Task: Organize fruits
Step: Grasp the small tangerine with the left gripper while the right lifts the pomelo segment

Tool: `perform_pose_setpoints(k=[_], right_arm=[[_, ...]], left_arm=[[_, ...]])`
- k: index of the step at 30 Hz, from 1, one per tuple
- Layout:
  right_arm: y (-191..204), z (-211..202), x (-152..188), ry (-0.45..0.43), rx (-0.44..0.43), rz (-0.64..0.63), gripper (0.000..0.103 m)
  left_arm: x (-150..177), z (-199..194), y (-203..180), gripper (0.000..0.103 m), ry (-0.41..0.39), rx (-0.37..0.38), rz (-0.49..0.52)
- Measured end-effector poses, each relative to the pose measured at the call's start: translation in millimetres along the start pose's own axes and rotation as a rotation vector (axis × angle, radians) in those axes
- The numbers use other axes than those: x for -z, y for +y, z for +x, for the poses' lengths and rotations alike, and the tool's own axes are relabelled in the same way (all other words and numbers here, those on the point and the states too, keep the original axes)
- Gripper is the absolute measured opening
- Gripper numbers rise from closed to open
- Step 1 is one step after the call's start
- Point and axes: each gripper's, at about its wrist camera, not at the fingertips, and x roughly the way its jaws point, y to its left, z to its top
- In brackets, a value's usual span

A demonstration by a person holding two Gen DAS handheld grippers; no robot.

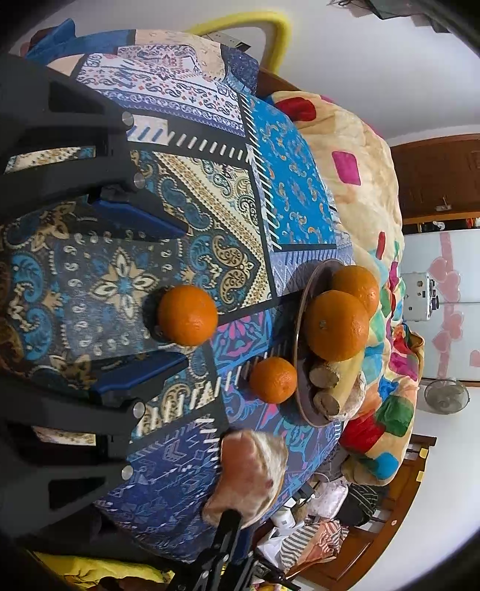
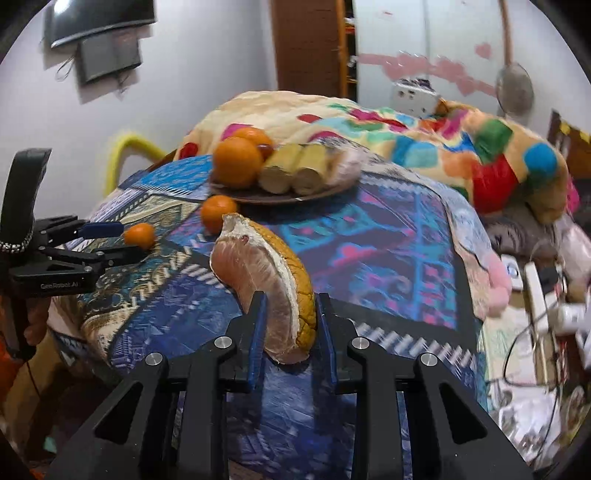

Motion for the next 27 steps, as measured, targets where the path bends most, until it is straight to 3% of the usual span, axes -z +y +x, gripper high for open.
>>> perform_pose_setpoints(k=[3, 7, 8, 10, 16, 22, 24, 27], right_arm=[[-3.2, -0.6, -0.7, 0.014, -0.003, -0.001, 0.025], [5.2, 0.6, -1.6, 0.01, 0.025, -0.071, 0.029], [7.1, 2.4, -2.6, 0.012, 0.026, -0.093, 0.031], [7.7, 5.7, -2.7, 0.024, 0.012, -0.112, 0.046], [13.9, 24.8, -4.1, 0.059, 0.033, -0.168, 0.06], [11.6, 34.2, -13.3, 0.053, 0.015, -0.149, 0.059], [8.9, 35.3, -14.9, 0.049, 0.004, -0.128, 0.053], [6.1, 35.1, -15.5, 0.047, -0.016, -0.1, 0.052]], left_arm=[[-3.8, 6.3, 0.4, 0.061, 0.002, 0.0, -0.008], [-6.3, 11.8, -0.1, 0.044, 0.009, 0.03, -0.013], [-6.8, 12.4, -0.5, 0.042, 0.008, 0.039, -0.015], [-7.4, 12.0, -2.7, 0.033, 0.007, 0.045, -0.008], [-2.4, 4.4, -4.5, 0.033, 0.005, 0.051, 0.009], [4.8, -7.2, -2.7, 0.033, -0.005, 0.051, 0.012], [5.7, -8.6, -1.8, 0.033, -0.008, 0.045, 0.012], [5.9, -9.1, -0.7, 0.033, -0.011, 0.045, 0.011]])
